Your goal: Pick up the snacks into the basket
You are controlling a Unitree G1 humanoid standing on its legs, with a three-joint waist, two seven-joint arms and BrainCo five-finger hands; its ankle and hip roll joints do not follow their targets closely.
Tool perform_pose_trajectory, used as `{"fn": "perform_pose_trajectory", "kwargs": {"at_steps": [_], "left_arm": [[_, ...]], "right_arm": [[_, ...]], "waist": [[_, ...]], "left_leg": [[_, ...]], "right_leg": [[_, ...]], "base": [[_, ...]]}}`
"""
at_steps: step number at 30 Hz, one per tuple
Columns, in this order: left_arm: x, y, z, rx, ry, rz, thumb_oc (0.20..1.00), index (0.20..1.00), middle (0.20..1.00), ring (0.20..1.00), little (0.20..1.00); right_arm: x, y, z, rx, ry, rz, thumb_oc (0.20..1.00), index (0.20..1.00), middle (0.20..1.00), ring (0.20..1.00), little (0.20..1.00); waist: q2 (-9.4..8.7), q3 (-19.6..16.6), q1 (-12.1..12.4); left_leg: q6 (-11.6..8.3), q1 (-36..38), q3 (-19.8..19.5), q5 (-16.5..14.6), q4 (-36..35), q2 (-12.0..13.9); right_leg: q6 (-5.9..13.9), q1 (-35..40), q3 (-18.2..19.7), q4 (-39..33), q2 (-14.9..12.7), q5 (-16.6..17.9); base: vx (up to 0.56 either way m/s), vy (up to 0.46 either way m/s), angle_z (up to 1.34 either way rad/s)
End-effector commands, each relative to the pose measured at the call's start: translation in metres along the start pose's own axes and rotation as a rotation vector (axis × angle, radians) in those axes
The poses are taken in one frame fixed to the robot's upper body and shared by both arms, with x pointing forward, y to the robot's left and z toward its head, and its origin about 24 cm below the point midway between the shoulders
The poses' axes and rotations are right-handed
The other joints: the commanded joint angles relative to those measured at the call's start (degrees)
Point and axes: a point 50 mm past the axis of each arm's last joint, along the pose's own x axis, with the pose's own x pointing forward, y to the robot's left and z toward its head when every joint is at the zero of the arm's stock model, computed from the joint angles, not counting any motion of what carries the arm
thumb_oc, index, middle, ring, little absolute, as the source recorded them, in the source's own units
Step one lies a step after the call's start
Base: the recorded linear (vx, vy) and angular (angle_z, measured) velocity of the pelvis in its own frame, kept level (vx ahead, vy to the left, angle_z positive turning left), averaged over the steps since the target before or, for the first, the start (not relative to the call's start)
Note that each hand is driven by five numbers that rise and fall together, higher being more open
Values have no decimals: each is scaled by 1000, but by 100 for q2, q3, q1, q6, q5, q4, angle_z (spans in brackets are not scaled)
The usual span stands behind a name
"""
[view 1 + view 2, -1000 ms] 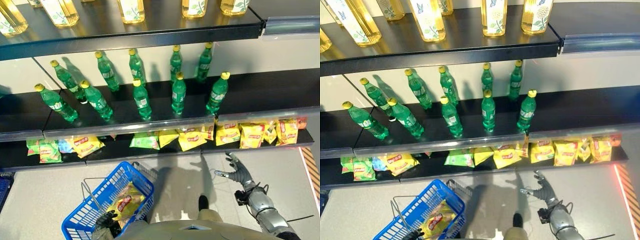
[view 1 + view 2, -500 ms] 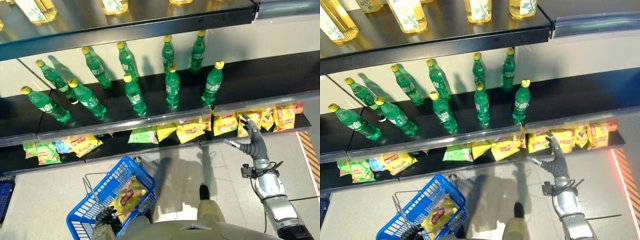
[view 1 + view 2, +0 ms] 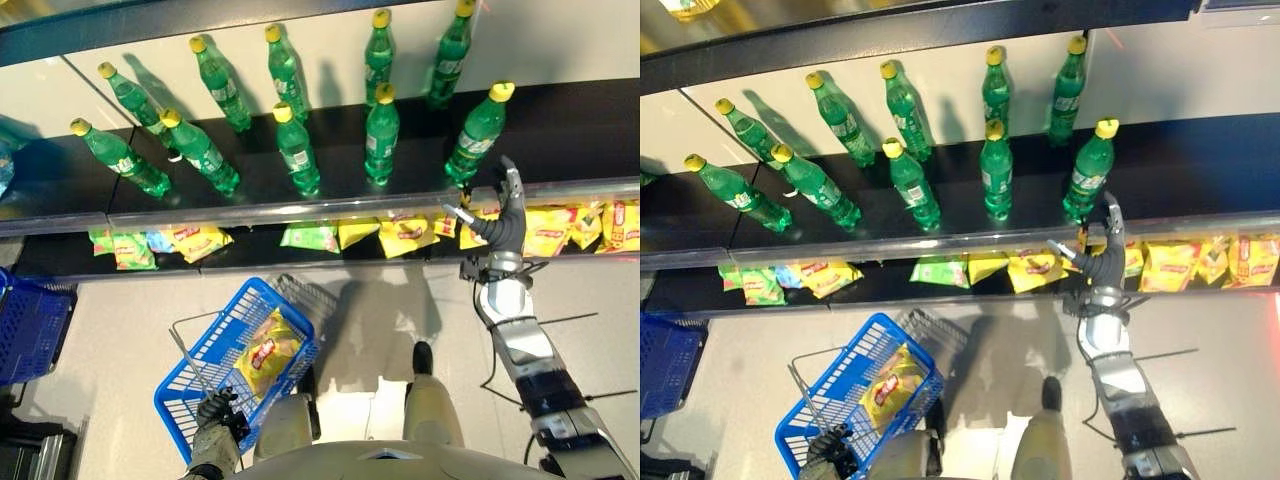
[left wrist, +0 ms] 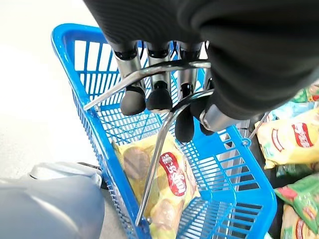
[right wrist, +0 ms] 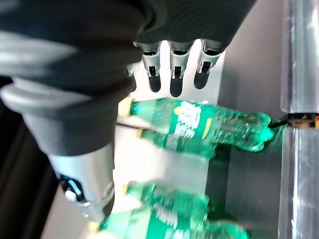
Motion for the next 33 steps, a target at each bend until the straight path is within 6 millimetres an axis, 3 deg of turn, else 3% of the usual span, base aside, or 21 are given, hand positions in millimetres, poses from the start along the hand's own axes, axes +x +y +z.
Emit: {"fn": "perform_pose_trajectory", "kwargs": {"at_steps": [1,9,18,27,33], "left_arm": [[7,22,26,2,-112,103,200,200,200,200,200],[7,19,26,0,-117,127,200,200,200,200,200],[7,16,31,2,-137,125,200,200,200,200,200],[6,13,31,-2,-135,108,200,200,200,200,200],[7,13,31,-1,-130,100,200,200,200,200,200]], "right_arm": [[15,-5,26,80,-112,-175,1000,1000,1000,1000,1000],[17,-14,32,74,-135,-372,1000,1000,1000,1000,1000],[18,-10,36,112,-135,-380,1000,1000,1000,1000,1000],[42,13,57,259,-146,-348,1000,1000,1000,1000,1000],[58,13,65,274,-155,-365,1000,1000,1000,1000,1000]], "waist": [[-124,16,80],[-49,67,86],[-50,72,60],[13,79,146],[39,165,217]], "left_leg": [[245,-231,-132,-70,406,-7],[256,-333,-154,-82,479,-35],[253,-403,-143,-96,523,-36],[262,-451,-137,-95,551,-74],[271,-527,-171,-79,575,-116]], "right_leg": [[19,-98,140,292,0,6],[-1,-179,165,379,9,-25],[-10,-285,211,455,43,-40],[-18,-338,261,499,35,-43],[-19,-374,226,500,22,-27]], "base": [[-4,0,13],[1,3,4],[1,-1,0],[1,2,-2],[1,0,1]]}}
